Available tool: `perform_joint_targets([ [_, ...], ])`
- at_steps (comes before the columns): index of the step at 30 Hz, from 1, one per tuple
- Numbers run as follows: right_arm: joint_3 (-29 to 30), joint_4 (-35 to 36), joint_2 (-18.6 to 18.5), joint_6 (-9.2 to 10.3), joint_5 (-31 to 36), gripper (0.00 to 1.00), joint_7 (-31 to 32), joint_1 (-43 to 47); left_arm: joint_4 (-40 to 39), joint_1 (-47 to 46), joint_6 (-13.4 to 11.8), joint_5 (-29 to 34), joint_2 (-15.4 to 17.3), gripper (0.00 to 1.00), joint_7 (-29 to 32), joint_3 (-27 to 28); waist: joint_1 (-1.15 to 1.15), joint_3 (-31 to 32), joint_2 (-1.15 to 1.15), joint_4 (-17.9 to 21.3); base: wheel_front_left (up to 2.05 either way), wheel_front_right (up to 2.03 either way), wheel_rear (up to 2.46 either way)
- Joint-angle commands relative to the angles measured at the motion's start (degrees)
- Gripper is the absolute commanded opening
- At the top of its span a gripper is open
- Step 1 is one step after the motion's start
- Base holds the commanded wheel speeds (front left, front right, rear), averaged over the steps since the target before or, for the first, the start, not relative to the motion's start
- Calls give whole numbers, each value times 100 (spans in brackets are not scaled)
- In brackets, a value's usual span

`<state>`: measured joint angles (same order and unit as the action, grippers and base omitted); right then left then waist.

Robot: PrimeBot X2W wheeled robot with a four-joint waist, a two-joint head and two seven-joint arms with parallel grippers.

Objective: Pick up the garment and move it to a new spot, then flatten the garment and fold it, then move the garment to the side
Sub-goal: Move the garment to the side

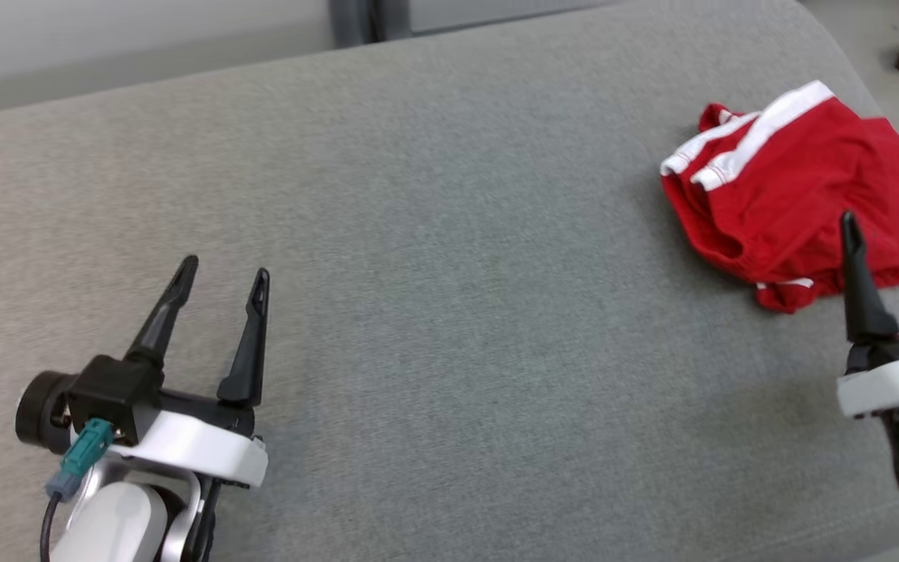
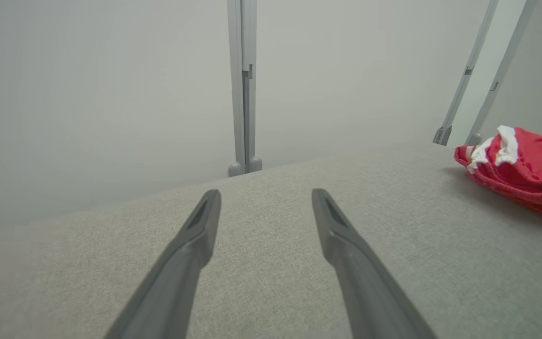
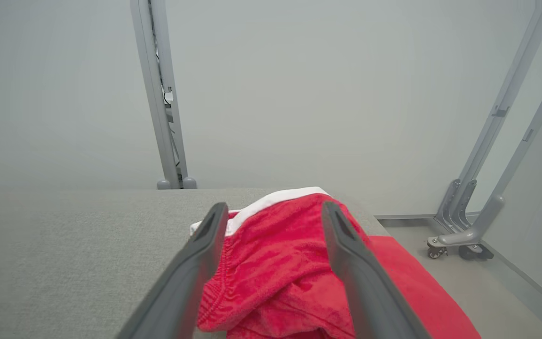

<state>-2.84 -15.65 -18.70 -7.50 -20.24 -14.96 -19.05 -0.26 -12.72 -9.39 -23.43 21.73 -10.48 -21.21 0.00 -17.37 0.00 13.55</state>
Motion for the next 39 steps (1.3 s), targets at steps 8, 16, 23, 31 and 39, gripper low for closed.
perform_joint_targets([
  [8,51,505,593,-1,236,100,318,659,184,352,-70,-188,-162,100,-188,28,0,642,0,-813,0,0,0],
  [16,59,635,767,-1,348,100,599,1149,373,692,-140,-289,-205,100,-292,61,0,1207,0,-1334,0,0,0],
  [23,132,762,837,-1,440,100,835,1623,340,1077,-285,-354,-141,100,-307,119,0,1629,0,-1490,0,0,0],
  [31,268,993,809,-1,508,100,1005,2016,218,1424,-410,-434,-57,100,-284,196,0,1862,0,-1474,0,0,0],
  [39,398,1261,853,-1,569,100,1151,2261,134,1654,-472,-494,27,100,-266,253,0,2014,0,-1505,0,0,0],
])
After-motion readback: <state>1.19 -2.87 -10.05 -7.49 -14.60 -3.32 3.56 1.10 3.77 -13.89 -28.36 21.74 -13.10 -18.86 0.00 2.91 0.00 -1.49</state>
